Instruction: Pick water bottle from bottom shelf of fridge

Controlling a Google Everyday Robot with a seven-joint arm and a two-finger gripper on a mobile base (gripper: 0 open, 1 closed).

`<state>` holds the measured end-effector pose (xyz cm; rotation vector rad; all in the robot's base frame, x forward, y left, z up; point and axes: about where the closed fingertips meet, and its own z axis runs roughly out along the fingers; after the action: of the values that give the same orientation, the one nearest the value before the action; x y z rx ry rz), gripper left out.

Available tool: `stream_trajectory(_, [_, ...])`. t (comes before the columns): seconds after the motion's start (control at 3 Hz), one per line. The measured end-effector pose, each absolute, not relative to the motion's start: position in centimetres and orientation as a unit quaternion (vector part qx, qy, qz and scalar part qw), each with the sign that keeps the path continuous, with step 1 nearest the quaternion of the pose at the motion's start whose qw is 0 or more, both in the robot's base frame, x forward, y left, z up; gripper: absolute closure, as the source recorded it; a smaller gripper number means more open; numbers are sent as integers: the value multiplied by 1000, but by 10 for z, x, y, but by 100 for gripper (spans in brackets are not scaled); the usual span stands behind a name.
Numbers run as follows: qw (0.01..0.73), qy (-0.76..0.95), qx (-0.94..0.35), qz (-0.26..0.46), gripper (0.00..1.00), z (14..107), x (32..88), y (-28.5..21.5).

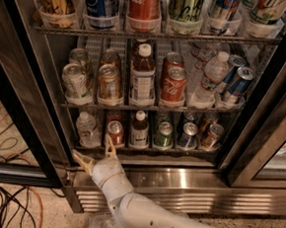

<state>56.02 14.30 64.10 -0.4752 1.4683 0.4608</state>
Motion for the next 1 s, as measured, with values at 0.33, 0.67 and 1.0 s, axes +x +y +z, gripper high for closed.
stream_trajectory(0.33, [693,653,-223,210,30,642,563,150])
stream_trajectory(0.67, [694,646,-234,214,37,645,570,158])
stream_trajectory(1.0, [693,643,-242,219,34,646,578,165])
